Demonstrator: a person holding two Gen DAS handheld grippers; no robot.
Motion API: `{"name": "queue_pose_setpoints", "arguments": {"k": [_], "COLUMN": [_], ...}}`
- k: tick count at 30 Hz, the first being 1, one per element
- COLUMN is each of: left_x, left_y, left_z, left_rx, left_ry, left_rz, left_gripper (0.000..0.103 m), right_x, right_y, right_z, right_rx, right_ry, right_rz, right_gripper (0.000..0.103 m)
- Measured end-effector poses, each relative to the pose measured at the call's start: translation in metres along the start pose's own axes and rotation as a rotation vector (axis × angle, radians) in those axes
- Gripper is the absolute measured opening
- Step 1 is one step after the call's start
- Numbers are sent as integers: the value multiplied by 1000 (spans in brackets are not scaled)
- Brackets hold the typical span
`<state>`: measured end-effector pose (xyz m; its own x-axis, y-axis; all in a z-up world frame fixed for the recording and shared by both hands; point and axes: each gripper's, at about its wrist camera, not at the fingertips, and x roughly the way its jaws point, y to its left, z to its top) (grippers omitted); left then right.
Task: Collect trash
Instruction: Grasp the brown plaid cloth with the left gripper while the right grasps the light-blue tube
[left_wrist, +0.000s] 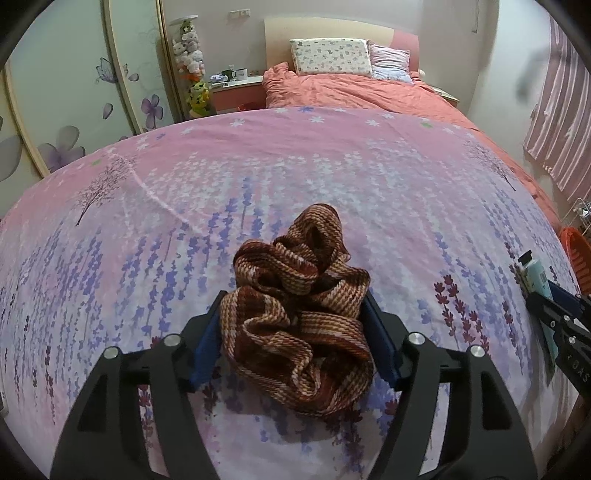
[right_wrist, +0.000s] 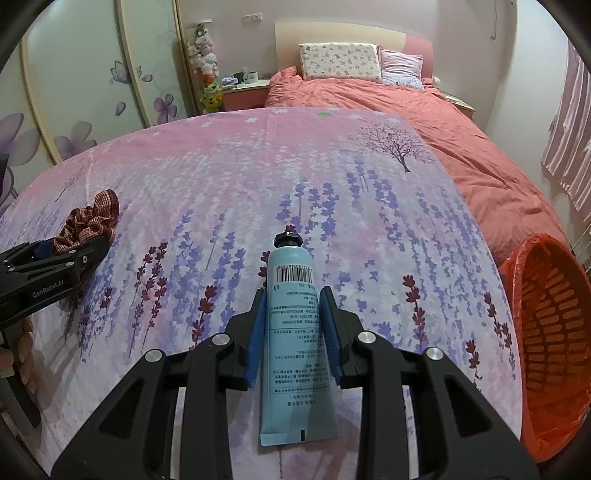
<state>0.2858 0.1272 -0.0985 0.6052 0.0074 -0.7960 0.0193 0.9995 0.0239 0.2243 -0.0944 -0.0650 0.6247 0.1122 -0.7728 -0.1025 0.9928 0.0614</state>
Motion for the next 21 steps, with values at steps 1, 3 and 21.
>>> {"name": "queue_pose_setpoints", "arguments": {"k": [1, 3, 21], "left_x": [0, 1, 5], "left_y": [0, 0, 5], "left_z": [0, 1, 1], "left_rx": [1, 0, -26], "left_ry": [0, 1, 13], "left_rz": [2, 0, 21], "left_gripper": [69, 69, 80], "right_x": [0, 0, 0], "right_y": [0, 0, -5], "right_z": [0, 0, -3], "right_rx": [0, 1, 7], "right_ry": [0, 0, 0], "right_rz": [0, 1, 11], "right_gripper": [30, 30, 31]}}
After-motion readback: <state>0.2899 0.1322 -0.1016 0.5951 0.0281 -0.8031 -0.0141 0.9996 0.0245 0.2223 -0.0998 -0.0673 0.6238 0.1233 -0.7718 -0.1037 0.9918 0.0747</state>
